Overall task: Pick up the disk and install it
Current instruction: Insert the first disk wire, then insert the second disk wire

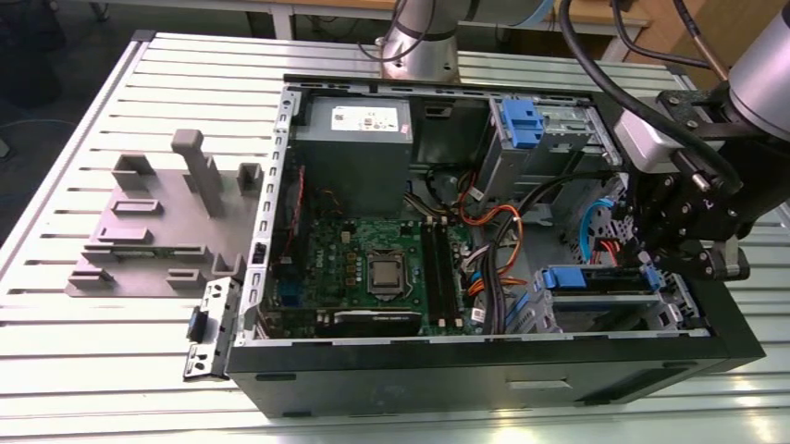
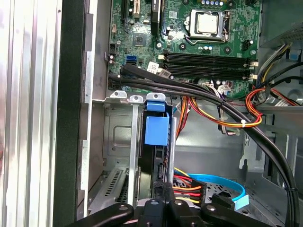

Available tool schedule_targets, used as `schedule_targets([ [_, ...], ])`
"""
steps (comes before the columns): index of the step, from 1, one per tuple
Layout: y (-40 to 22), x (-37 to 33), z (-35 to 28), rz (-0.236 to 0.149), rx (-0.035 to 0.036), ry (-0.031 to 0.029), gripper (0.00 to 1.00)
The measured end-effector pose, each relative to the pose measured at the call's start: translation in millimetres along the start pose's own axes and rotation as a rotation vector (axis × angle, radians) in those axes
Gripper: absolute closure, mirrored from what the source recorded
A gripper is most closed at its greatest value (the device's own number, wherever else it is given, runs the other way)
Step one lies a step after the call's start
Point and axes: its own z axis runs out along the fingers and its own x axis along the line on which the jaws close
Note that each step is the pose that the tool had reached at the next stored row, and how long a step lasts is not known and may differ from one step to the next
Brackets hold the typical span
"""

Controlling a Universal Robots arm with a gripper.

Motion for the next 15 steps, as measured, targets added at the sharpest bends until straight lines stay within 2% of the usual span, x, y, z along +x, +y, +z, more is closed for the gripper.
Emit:
schedule_targets([
  [11, 0.3, 0.0, 0.0, 0.0, -0.0002, 0.0, 0.89],
  [15, 3.9, -0.2, -0.1, 0.0, -0.0002, 0.0, 0.89],
])
